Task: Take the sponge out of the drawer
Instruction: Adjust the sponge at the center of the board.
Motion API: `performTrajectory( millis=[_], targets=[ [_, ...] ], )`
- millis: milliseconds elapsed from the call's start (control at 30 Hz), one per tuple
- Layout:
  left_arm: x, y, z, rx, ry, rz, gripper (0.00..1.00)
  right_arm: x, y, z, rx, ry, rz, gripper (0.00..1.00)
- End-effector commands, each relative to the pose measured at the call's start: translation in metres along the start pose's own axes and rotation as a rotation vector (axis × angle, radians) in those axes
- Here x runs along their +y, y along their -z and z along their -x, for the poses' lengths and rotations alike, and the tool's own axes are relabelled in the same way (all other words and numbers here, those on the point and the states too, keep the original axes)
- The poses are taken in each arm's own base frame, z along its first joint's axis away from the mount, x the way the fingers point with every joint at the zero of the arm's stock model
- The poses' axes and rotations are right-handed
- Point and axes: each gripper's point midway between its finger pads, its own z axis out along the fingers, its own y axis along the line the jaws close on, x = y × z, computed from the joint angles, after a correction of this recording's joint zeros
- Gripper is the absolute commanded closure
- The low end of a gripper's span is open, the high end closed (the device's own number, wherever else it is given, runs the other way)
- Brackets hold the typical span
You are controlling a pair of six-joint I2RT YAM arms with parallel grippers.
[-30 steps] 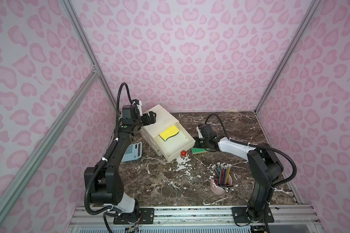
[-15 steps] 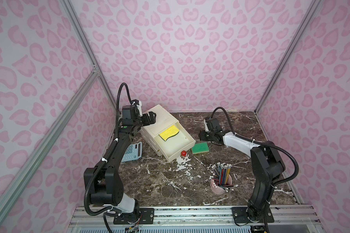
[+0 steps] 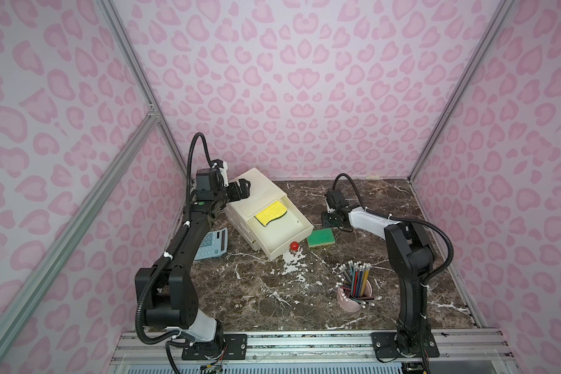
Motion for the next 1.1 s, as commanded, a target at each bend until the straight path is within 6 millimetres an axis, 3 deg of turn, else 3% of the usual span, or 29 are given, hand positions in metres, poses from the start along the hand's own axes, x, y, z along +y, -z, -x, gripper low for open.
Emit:
performTrajectory(
  millis=[0, 400, 633, 767, 900, 1067],
  targets=[
    [0.012, -0.003, -0.028, 0.107, 0.042, 0.045, 0.02, -0.007, -0.006, -0.013, 0.036, 0.023, -0.032, 0.54],
    [0.012, -0.005, -0.03, 0.113, 0.045, 0.04, 0.02, -0.016, 0.007, -0.038, 0.045, 0.011, -0.056, 0.56],
    [0.012, -0.005, -0.03, 0.115, 0.046, 0.038, 0.02, -0.017, 0.019, -0.004, -0.044, 0.038, -0.09, 0.54],
    [0.012, -0.005, -0.03, 0.113, 0.045, 0.042, 0.02, 0.002, 0.024, 0.02, -0.085, 0.072, -0.017, 0.53],
    [0.013, -0.006, -0.03, 0.115, 0.045, 0.044, 0.02, 0.018, 0.014, 0.017, -0.058, 0.126, 0.042, 0.54],
    [0.013, -0.006, -0.03, 0.116, 0.044, 0.045, 0.02, 0.021, -0.002, 0.007, -0.023, 0.158, 0.043, 0.56]
  ],
)
